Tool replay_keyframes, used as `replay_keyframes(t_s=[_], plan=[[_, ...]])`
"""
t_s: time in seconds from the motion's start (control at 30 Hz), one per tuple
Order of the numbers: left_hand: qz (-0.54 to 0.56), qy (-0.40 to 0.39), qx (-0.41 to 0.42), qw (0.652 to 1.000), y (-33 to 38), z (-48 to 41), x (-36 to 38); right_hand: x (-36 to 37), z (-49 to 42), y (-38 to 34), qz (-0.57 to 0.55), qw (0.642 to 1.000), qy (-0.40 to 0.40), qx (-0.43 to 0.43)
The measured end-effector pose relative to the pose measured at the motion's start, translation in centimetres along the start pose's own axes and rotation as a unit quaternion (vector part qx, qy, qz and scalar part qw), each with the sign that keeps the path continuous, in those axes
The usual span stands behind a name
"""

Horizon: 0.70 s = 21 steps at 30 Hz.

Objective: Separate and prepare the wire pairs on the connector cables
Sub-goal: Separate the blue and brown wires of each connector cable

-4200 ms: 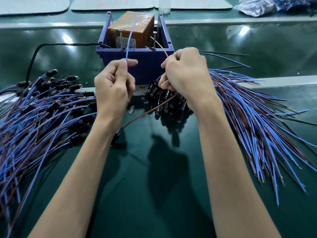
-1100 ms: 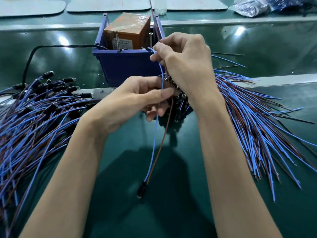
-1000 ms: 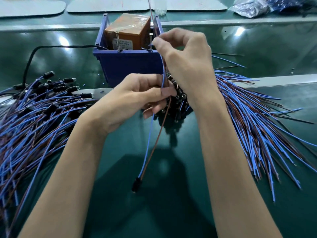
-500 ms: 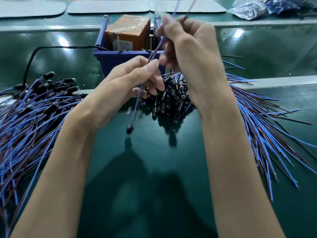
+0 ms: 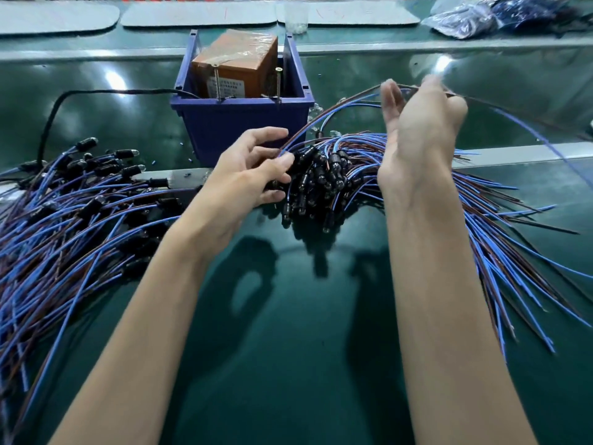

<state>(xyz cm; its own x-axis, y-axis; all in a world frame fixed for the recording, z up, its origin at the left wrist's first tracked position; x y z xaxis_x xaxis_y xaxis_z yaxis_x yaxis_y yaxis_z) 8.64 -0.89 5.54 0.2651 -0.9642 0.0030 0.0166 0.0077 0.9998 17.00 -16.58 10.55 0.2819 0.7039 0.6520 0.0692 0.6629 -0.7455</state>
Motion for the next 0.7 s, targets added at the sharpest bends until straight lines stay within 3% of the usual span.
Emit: replay_keyframes(t_s=[0.07, 0.17, 0.27, 0.37, 0.5, 0.6, 0.7], plan=[[0.014, 0.039, -0.003, 0.999, -0.6, -0.3, -0.1, -0.5, -0.1, -0.1, 0.0, 1.0, 0.019, 0.02], [0.037, 0.077, 0.015, 0.996, -1.1, -0.5, 0.3, -0.5, 0.6, 0.2, 0.095, 0.994, 0.001, 0.057], [0.006, 0.12, 0.07, 0.99, -1.4, -0.6, 0.7, 0.0, 1.6, 0.9, 0.159, 0.984, -0.008, 0.084], [-0.059, 0.182, 0.11, 0.975, -1.5, -0.8, 1.2, 0.8, 1.9, 1.3, 0.259, 0.964, -0.017, 0.056], [-0.144, 0.221, 0.139, 0.955, -1.8, -1.6, 1.6, 2.5, 2.8, 2.4, 0.321, 0.938, -0.122, 0.052], [-0.235, 0.229, 0.137, 0.934, -2.6, -1.1, 1.4, 3.6, 3.4, 3.6, 0.383, 0.899, -0.207, 0.051], [-0.232, 0.241, 0.16, 0.929, -2.8, 0.8, 1.3, 4.3, 4.4, 4.7, 0.429, 0.851, -0.303, 0.009]])
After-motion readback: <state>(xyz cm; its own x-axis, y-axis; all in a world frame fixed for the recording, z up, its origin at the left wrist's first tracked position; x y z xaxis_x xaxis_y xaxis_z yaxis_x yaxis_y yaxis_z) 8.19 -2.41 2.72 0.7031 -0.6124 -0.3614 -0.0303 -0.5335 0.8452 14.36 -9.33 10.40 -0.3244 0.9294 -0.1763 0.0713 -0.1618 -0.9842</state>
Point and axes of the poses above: each hand's wrist, its own z-axis away from the middle knuckle, its own x-axis out of the palm, y = z × x, the point moved 5 cm from there along -z, towards the middle knuckle, and after that the axes turned 1 degree about -x, right-handed, at the moved point
